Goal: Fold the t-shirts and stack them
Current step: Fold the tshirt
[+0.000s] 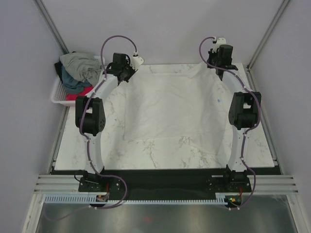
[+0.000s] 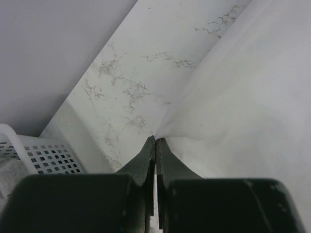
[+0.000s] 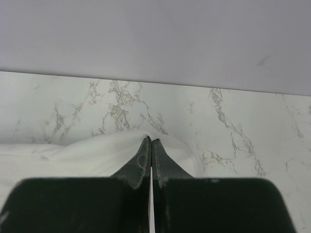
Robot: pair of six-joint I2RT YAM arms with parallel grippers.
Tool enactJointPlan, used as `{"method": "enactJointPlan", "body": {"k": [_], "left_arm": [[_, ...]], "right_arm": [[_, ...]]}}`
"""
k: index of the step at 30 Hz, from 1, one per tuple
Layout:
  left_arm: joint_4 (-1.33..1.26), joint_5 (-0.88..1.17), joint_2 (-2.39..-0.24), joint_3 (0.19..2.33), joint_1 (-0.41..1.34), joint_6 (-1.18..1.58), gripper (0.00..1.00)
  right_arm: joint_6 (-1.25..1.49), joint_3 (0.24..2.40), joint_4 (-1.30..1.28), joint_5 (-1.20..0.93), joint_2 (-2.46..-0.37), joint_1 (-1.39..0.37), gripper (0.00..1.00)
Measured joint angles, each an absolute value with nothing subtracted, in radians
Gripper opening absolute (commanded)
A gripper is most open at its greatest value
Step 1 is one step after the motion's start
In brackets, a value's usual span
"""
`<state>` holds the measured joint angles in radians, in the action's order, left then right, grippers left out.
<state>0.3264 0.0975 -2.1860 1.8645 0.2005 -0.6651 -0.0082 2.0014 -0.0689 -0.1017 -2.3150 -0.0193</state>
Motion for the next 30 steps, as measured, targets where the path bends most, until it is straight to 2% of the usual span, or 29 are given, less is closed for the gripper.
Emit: {"method": "enactJointPlan", "body": {"k": [17,30], "left_arm": [[0.346,0.142,-1.940,1.551,0.200,-0.665,0.02],[0.349,0.164,-1.747,1.360,0.215,-0.665,0.02]], "right_arm": [[0.016,1.449,-0.120,-0.183,-1.813,-0.017,0.00],[0.052,1.201,-0.156,-0.213,-1.513,-0.017,0.00]]}}
